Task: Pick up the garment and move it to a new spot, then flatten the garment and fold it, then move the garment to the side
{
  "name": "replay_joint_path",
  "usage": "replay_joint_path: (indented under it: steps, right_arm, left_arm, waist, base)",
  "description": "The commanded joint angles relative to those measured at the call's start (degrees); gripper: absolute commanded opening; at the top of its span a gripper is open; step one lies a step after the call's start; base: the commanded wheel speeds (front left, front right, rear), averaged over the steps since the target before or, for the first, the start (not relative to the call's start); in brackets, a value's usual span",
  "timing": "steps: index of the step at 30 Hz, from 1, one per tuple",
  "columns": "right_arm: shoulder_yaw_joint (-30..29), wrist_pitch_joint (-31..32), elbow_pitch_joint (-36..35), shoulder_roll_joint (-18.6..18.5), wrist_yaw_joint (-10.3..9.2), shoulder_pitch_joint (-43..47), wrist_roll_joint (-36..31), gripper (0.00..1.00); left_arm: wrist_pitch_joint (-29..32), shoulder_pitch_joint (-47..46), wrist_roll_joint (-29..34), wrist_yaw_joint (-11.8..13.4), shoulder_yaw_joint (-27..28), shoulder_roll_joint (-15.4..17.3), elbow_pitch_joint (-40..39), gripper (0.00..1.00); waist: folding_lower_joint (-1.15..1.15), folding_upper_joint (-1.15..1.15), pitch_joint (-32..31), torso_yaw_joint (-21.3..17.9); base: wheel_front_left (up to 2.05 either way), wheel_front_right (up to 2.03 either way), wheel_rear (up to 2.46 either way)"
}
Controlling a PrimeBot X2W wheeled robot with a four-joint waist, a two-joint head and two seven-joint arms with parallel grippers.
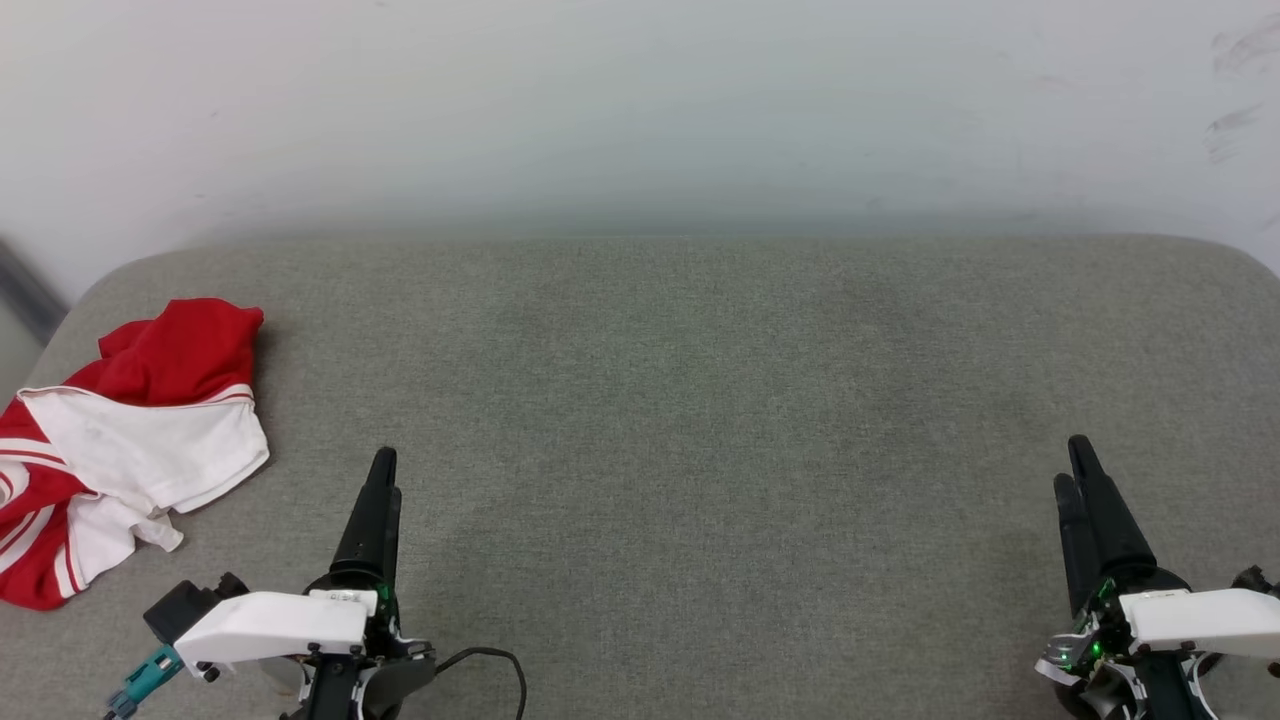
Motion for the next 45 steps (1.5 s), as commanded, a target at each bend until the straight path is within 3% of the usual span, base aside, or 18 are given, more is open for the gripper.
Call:
replay_joint_path:
  steps: [1, 12, 28, 45]
  right_arm:
    - [0.5, -0.8, -1.6, -1.0, 0.01, -0.7, -2.8, 1.00]
    - [1.0, -3.3, -3.0, -1.2, 0.01, -0.2, -17.3, 1.00]
    - [0.6, -3.8, -4.8, -0.4, 0.01, 0.4, -37.7, 1.00]
    - [0.2, -3.5, -7.0, 0.6, 0.01, 1.1, -51.5, 1.00]
  left_arm:
    - [-0.8, -1.8, 2.8, -0.1, -0.7, 0.1, -1.6, 1.00]
    - [-3.2, -2.0, 17.4, -0.1, -2.1, 0.1, -3.0, 1.00]
    - [-6.3, -2.1, 38.9, 2.5, -5.3, 0.2, -2.6, 1.00]
    - [-9.0, -2.3, 53.3, 4.1, -6.3, 0.2, -1.5, 1.00]
  waist:
    - [0.00, 0.00, 0.0, 0.0]
    - [0.00, 0.00, 0.0, 0.0]
    - [0.00, 0.00, -0.1, -0.1]
    - [0.00, 0.00, -0.3, -0.3]
  base:
    - [0.00, 0.00, 0.00]
    - [0.00, 0.00, 0.00]
    - [0.00, 0.00, 0.00]
    - [0.00, 0.00, 0.00]
